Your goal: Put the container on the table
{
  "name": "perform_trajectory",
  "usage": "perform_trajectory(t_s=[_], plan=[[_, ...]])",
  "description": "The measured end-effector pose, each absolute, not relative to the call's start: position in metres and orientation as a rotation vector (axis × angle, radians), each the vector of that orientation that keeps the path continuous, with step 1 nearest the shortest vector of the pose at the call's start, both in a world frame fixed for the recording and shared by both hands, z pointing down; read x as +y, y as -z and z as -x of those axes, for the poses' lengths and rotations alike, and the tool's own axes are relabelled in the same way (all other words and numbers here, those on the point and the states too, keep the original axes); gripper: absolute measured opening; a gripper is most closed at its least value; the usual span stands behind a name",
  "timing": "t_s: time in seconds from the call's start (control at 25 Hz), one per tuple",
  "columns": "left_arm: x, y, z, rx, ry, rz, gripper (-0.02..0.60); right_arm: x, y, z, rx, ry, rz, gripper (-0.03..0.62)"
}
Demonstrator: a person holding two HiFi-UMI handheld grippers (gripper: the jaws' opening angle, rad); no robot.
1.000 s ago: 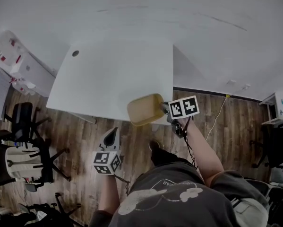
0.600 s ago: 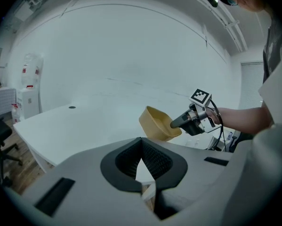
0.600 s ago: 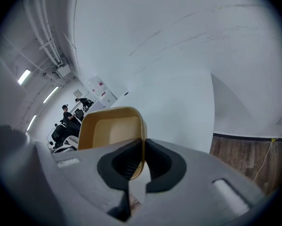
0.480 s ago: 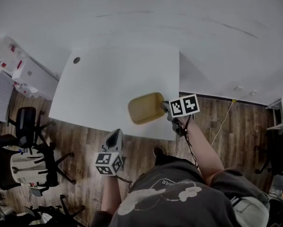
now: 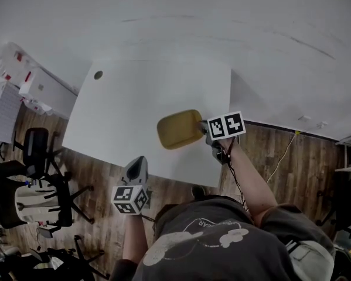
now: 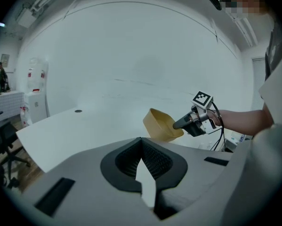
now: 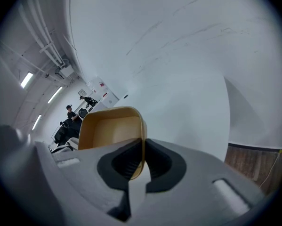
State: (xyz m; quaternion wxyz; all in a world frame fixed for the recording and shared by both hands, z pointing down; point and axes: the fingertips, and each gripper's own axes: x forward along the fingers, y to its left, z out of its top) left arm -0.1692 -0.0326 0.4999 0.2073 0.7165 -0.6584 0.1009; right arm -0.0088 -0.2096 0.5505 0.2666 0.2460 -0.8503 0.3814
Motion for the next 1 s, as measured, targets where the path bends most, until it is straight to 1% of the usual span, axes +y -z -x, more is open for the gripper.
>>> perform_trajectory(t_s=[0.4,0.68,1.0], plan=[[-0.056,-0.505,0.172,-1.773,-0.335,-2.001,-0.003,-0.220,-0.567,0.019,-2.266,-1.081,-0.649,0.012],[-0.098,-0.518,0.178,-1.670,-0.357,-2.082,-0.003,-0.244,-0.576,0.011,-2.233,-1.107,-0.758,0.012],[-0.157,-0.526,0.219,-1.554,-0.363,-2.157,-0.003,-0.279,-0.576,0.024,-2.178,-1.148,-0.919,0.012]])
